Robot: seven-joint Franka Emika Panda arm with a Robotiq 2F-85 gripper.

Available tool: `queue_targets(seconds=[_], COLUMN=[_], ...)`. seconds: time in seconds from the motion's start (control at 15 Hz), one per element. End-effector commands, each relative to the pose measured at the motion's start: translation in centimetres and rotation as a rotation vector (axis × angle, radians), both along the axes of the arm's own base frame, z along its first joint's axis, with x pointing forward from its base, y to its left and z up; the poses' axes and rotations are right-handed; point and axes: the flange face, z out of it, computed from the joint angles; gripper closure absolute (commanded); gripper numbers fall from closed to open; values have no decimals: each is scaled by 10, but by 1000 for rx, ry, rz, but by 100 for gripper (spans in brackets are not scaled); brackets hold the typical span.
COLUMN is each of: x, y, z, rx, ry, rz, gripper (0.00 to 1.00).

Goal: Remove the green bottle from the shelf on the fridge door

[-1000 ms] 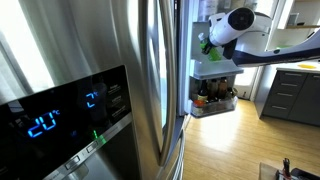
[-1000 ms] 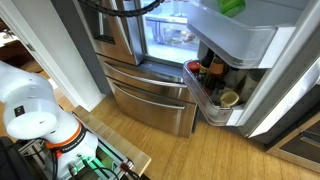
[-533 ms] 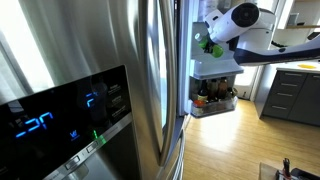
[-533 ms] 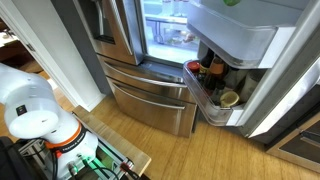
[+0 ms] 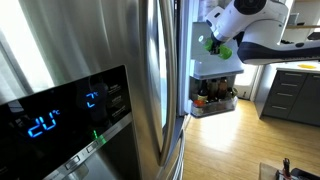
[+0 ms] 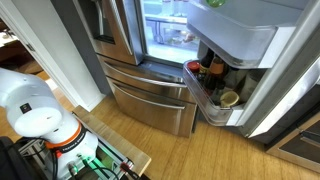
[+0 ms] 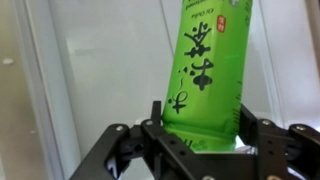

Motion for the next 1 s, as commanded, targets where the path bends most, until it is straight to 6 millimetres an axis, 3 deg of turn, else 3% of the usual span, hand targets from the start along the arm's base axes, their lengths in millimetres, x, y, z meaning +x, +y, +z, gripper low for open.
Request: queue_targets(seconds=[0.0,0.53,0.93], x=[-22,-54,-54], y=[23,65,96], z=[9,62,83], rx=[125,392,581], ry=[39,-119,-384], rz=[-70,-176,-222], gripper=[56,56,56])
